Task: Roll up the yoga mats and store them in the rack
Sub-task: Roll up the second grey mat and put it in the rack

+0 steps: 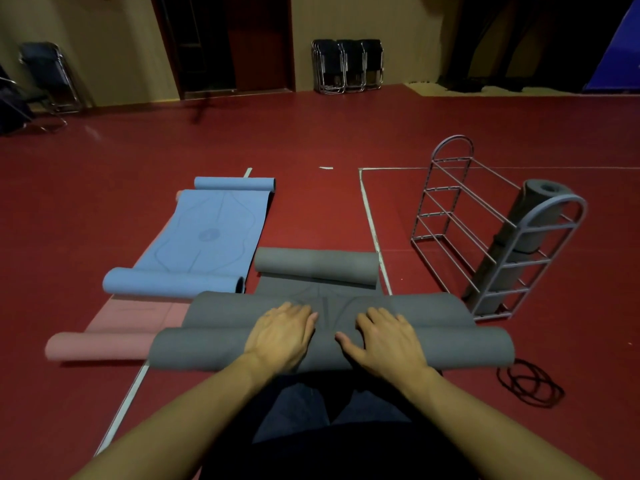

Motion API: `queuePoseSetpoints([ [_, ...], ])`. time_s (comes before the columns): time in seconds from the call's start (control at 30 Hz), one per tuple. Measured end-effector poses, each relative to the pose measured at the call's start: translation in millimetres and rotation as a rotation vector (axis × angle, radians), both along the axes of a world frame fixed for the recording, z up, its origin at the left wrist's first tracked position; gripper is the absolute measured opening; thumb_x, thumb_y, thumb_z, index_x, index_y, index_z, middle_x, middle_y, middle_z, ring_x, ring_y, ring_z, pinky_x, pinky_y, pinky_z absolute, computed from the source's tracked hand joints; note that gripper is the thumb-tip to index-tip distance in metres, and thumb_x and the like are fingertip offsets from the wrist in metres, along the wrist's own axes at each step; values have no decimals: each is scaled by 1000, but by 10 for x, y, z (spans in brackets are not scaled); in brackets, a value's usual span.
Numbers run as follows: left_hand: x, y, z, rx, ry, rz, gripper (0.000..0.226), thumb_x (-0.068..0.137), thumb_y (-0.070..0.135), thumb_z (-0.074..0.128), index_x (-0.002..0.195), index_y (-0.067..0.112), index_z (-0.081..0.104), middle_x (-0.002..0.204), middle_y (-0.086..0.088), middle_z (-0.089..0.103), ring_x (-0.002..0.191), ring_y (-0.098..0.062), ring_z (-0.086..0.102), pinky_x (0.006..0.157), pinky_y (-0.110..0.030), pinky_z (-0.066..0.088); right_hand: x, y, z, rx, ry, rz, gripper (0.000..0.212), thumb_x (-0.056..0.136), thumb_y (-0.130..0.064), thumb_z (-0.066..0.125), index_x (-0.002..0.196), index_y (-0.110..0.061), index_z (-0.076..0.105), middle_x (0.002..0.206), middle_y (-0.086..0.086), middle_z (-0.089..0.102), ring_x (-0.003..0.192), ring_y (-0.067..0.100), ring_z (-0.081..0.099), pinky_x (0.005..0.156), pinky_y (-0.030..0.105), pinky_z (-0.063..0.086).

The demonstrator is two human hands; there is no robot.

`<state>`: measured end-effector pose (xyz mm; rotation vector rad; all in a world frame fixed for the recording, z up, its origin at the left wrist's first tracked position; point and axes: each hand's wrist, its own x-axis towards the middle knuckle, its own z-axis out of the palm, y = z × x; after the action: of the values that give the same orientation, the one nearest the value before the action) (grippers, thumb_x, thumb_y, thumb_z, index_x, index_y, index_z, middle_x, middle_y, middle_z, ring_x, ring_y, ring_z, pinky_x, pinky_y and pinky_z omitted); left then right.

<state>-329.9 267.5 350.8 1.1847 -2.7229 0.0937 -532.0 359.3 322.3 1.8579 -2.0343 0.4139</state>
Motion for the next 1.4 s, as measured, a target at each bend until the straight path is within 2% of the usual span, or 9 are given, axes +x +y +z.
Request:
queuePoseSetpoints([
  [0.07,-11,42,-39,-97,27,-6,42,107,40,27,89,20,59,88,-2,58,79,-26,58,68,-40,43,-10,-26,-6,9,4,6,57,89,-70,45,69,-20,62,69,0,59,68,24,61,60,38,45],
  [0.2,-13,121,-110,-112,60,49,42,106,48,30,88,20,57,86,-1,57,79,-23,55,70,-40,45,-49,-105,80,67,-24,31,61,91,-71,40,64,-20,59,69,1,62,68,23,63,56,33,39],
  [0.3,-30,145,-139,-145,71,67,43,105,46,32,85,19,58,83,-2,57,76,-23,55,67,-38,46,-58,-186,203,172,-91,40,63,96,-73,33,68,-20,54,85,4,68,85,24,64,64,35,36],
  [0.43,-86,19,-109,-118,46,106,39,102,35,33,77,20,59,75,-3,58,68,-23,59,60,-38,48,-59,-274,223,168,-137,16,58,96,-72,37,77,-20,56,86,4,69,88,25,64,68,37,42],
  [0.7,-259,-212,167,70,-162,102,28,106,24,39,105,16,65,113,-9,68,105,-32,65,85,-42,52,9,-268,-88,-35,66,18,62,94,-67,41,76,-14,69,74,6,64,67,27,61,60,36,49],
  [0.8,-260,-289,96,80,-61,102,32,106,28,33,94,19,61,104,-8,68,98,-31,65,81,-42,50,-38,-310,-82,-33,116,21,63,92,-69,41,76,-14,69,72,6,65,66,27,62,58,35,48],
  [0.97,-231,-249,-130,-218,165,27,28,100,27,41,77,18,53,77,-5,52,70,-27,54,63,-43,45,-110,-459,-18,7,106,80,58,89,-65,43,65,-17,64,64,6,65,59,26,64,49,33,47],
  [1.17,-228,-207,-246,-265,214,41,29,99,33,43,78,17,56,79,-4,53,69,-24,53,61,-40,47,-168,-648,176,203,-16,117,80,84,-74,2,82,-23,63,94,8,74,91,30,70,67,38,34],
  [1.4,-346,-463,-138,-225,159,40,33,95,31,38,71,20,57,71,-2,56,62,-22,59,54,-35,46,-169,-694,157,93,-53,80,60,99,-65,24,87,-21,64,92,3,65,84,26,66,66,39,50],
])
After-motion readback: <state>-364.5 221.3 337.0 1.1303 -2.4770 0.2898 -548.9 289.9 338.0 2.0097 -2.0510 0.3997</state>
